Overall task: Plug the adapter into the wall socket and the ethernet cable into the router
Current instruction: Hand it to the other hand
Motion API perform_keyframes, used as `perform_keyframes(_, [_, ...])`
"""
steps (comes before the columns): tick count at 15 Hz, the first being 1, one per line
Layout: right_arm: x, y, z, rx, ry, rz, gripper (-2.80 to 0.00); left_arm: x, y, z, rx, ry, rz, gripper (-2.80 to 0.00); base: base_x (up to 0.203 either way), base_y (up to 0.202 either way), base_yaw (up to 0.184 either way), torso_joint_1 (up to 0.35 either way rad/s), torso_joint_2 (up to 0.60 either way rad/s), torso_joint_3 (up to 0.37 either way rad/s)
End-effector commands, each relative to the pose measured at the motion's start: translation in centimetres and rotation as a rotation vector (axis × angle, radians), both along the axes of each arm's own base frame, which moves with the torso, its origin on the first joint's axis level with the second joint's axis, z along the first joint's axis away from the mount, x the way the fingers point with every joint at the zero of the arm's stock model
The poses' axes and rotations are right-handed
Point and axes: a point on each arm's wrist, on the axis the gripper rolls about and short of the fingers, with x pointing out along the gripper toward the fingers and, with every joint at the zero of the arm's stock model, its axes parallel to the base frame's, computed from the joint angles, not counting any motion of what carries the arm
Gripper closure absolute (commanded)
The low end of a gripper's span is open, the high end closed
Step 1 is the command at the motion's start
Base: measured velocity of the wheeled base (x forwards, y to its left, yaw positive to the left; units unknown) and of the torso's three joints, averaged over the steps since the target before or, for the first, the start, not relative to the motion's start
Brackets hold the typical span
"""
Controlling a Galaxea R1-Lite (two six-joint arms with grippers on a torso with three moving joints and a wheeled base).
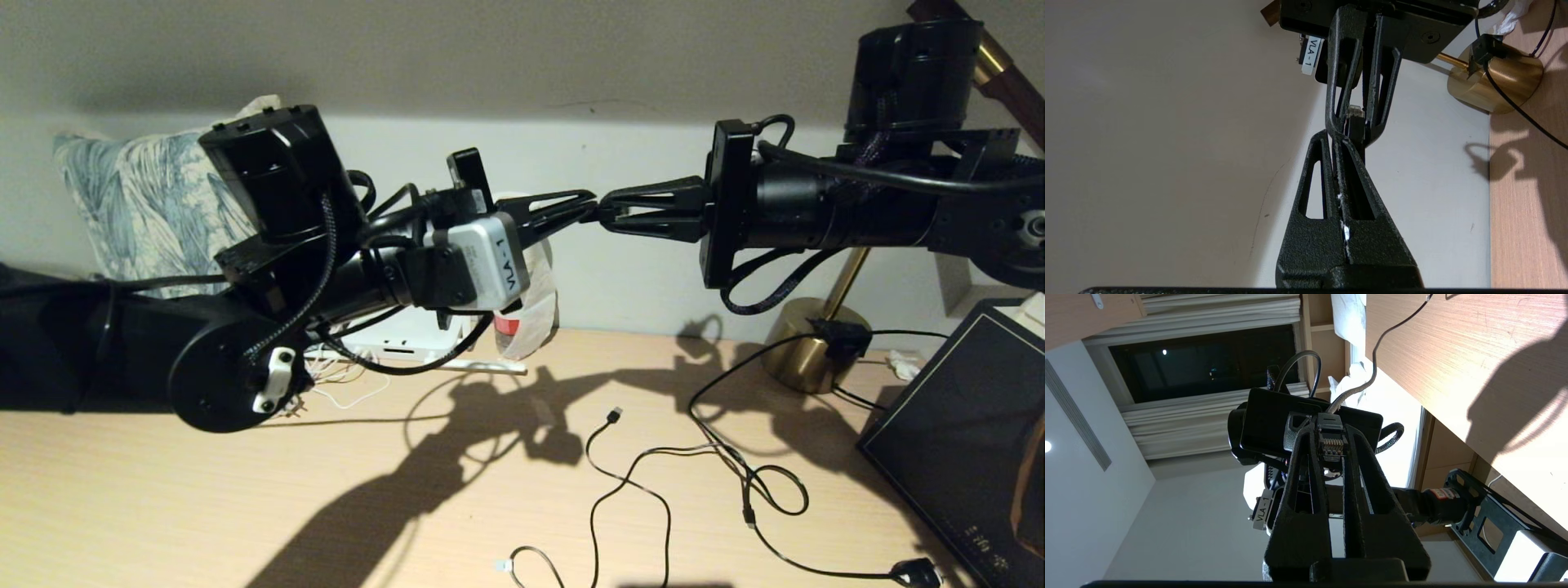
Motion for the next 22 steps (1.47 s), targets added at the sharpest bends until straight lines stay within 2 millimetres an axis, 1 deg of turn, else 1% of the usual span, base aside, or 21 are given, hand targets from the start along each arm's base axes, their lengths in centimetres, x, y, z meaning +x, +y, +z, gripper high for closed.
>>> perform_keyframes(1, [-0.02,0.03,0.01,0.003,0.007,0.005,0.0,0.01,-0.03,-0.04,0.002,-0.007,-0.003,0.0,0.0,0.0,0.0,0.0,0.0,0.0])
perform_keyframes(9, [0.01,-0.02,-0.09,0.001,0.01,0.002,0.0,-0.24,0.13,0.32,-0.004,-0.014,-0.005,0.0,0.0,0.0,0.0,0.0,0.0,0.0])
perform_keyframes(10, [0.01,-0.02,-0.07,0.002,0.01,0.002,0.0,-0.26,0.12,0.32,-0.004,-0.012,-0.007,-2.8,0.0,0.0,0.0,0.0,0.0,0.0])
perform_keyframes(22, [-0.45,-0.23,0.22,0.004,0.004,0.002,0.0,-0.16,-0.37,-0.19,0.004,0.001,-0.018,-2.8,0.0,0.0,0.0,0.0,0.0,0.0])
